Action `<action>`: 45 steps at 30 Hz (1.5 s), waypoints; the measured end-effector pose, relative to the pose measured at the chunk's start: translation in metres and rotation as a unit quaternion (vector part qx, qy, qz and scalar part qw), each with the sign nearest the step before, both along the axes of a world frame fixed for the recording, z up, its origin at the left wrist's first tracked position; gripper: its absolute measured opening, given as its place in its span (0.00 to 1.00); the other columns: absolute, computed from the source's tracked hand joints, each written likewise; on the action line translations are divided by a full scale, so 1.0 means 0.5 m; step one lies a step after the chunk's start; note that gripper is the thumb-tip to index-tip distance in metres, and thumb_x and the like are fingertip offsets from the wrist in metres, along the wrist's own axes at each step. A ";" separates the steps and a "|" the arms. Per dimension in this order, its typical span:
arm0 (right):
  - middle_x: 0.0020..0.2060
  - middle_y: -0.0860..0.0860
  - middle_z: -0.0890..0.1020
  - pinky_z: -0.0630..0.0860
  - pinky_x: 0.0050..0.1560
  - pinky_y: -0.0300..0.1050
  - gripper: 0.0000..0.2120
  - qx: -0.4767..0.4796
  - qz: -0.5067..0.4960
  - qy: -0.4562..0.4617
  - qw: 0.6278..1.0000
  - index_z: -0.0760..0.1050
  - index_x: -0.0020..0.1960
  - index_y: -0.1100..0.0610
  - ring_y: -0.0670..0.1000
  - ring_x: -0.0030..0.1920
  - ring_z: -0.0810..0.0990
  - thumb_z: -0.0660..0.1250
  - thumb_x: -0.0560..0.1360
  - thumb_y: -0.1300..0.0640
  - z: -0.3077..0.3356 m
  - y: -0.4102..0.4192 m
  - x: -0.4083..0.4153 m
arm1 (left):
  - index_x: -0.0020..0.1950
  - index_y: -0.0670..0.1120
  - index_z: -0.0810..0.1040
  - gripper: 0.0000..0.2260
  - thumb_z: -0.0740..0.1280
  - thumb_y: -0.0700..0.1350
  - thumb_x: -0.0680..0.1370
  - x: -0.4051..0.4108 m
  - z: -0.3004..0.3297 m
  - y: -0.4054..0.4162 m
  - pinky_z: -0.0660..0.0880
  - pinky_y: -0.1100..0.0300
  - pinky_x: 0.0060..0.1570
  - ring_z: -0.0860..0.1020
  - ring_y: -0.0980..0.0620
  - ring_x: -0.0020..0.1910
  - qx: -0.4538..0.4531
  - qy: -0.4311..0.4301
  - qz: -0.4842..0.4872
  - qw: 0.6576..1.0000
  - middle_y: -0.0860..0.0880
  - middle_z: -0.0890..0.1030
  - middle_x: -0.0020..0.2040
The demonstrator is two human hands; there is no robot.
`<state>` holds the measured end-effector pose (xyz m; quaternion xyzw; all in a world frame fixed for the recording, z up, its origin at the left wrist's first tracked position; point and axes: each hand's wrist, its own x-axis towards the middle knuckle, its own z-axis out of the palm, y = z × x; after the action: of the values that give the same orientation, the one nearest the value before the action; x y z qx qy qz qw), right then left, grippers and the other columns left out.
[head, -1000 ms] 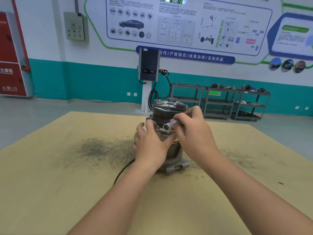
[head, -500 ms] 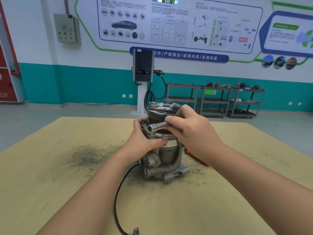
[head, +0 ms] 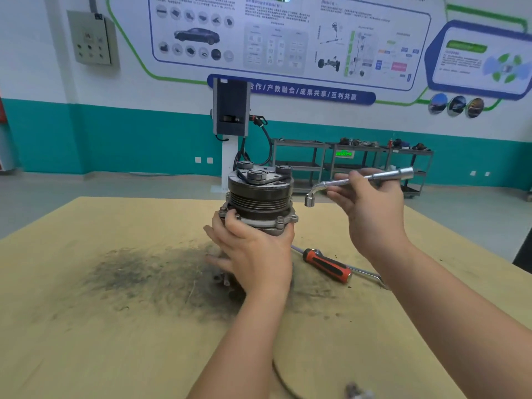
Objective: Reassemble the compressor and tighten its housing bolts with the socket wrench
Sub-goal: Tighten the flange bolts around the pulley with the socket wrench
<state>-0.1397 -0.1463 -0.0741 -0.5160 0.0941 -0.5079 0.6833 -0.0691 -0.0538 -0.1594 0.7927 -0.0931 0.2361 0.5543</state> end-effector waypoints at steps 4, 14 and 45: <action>0.42 0.58 0.82 0.81 0.38 0.41 0.03 0.035 0.021 -0.001 0.999 0.69 0.49 0.59 0.52 0.35 0.85 0.60 0.81 0.64 -0.012 -0.013 0.019 | 0.70 0.39 0.59 0.42 0.76 0.59 0.68 -0.001 -0.002 -0.016 0.49 0.33 0.72 0.51 0.37 0.78 0.003 -0.007 0.021 1.000 0.39 0.57 0.76; 0.41 0.59 0.84 0.80 0.37 0.41 0.04 0.065 0.122 -0.009 0.990 0.68 0.50 0.60 0.52 0.34 0.84 0.58 0.82 0.60 -0.031 -0.070 0.083 | 0.64 0.55 0.56 0.42 0.79 0.62 0.61 0.038 0.005 0.044 0.66 0.38 0.68 0.67 0.43 0.68 -0.039 -0.016 -0.076 0.996 0.47 0.66 0.69; 0.30 0.53 0.83 0.76 0.29 0.37 0.10 0.078 0.206 -0.059 0.974 0.70 0.44 0.59 0.48 0.26 0.78 0.56 0.83 0.60 -0.047 -0.078 0.141 | 0.79 0.60 0.56 0.56 0.80 0.61 0.55 0.206 -0.016 0.141 0.74 0.70 0.57 0.76 0.68 0.60 -0.099 0.071 -0.343 0.931 0.60 0.75 0.69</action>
<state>-0.0691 -0.1855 -0.0977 -0.4382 -0.0150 -0.3771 0.8158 0.0339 0.0166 -0.1674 0.6684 -0.2962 -0.0178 0.6821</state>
